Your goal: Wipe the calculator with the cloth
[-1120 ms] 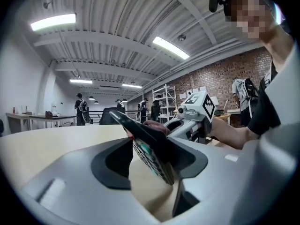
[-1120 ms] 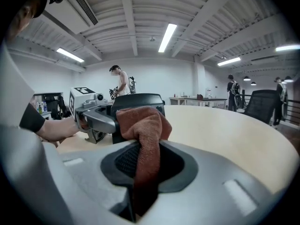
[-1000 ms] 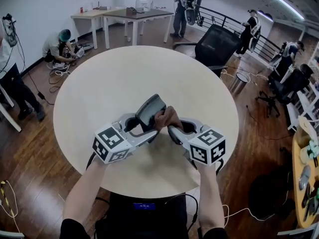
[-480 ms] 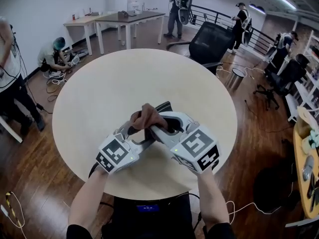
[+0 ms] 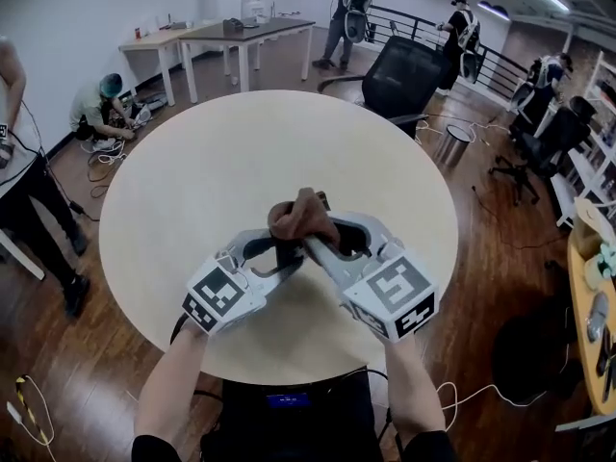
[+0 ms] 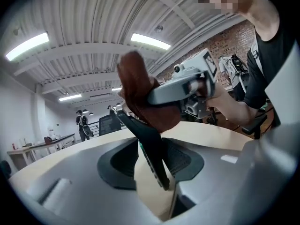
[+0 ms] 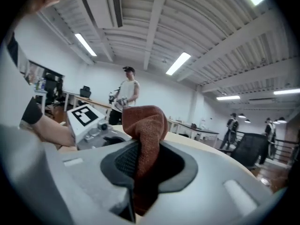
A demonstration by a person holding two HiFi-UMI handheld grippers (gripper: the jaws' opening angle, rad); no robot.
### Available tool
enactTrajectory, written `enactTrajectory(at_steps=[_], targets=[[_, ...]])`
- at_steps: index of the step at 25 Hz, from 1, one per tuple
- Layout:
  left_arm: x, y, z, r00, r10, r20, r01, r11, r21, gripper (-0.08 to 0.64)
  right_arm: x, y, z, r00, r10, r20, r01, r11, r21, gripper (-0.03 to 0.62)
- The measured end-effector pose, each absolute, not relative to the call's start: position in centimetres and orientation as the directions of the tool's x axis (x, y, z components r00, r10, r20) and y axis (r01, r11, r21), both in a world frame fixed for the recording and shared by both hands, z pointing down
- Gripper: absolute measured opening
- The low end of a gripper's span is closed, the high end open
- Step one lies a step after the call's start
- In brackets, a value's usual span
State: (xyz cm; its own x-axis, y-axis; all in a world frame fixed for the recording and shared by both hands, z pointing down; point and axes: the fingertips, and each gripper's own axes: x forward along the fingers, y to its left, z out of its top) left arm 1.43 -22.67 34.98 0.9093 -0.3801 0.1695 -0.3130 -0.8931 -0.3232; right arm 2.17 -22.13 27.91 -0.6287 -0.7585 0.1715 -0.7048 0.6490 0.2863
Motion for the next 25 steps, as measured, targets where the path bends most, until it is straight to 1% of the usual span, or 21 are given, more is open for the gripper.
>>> enactTrajectory(at_steps=[2,3,5,11,16,18,20,22,24,25], targets=[[1.1,-22.7,35.1,0.909,-0.383,0.167,-0.315,-0.891,-0.329,0.158,-1.7,-20.5,28.3,-0.685,-0.700,0.200,-0.613,0.703,0.359,0.083],[1.2,-22.7,35.2,0.908,-0.384,0.167,-0.315,-0.889,-0.332,0.158,-2.6,-20.3,28.8,-0.687,-0.691,0.224,-0.585,0.710,0.393,0.083],[1.5,-22.6,35.3,0.909,-0.381,0.169,-0.311,-0.889,-0.336,0.158,-2.3,-21.0,29.6,-0.662,-0.704,0.256,-0.580,0.698,0.419,0.083],[2.0,-22.6,35.0,0.913,-0.370,0.171,-0.300,-0.895,-0.331,0.158,4.6,-24.7,30.5,-0.570,-0.784,0.247,-0.721,0.621,0.308,0.083],[1.5,-22.7,35.3,0.913,-0.371,0.168,-0.304,-0.895,-0.326,0.158,11.2,-28.2,31.9,-0.415,-0.873,0.257,-0.845,0.474,0.247,0.083],[1.0,-22.6,35.4,0.914,-0.367,0.172,-0.297,-0.896,-0.330,0.158,11.4,-27.7,31.3,-0.393,-0.890,0.232,-0.865,0.443,0.234,0.083],[0.9,-22.6,35.3,0.914,-0.367,0.173,-0.297,-0.896,-0.331,0.158,9.1,-25.9,29.9,-0.447,-0.874,0.190,-0.841,0.484,0.242,0.083],[1.2,-22.5,35.2,0.911,-0.375,0.170,-0.305,-0.893,-0.332,0.158,5.0,-23.4,28.5,-0.550,-0.819,0.165,-0.764,0.573,0.296,0.083],[1.5,-22.5,35.1,0.907,-0.385,0.168,-0.315,-0.888,-0.334,0.158,0.6,-21.2,28.3,-0.634,-0.750,0.187,-0.655,0.650,0.385,0.083],[1.6,-22.5,35.1,0.906,-0.388,0.168,-0.316,-0.886,-0.340,0.158,-0.9,-20.6,28.5,-0.652,-0.729,0.210,-0.611,0.668,0.425,0.083]])
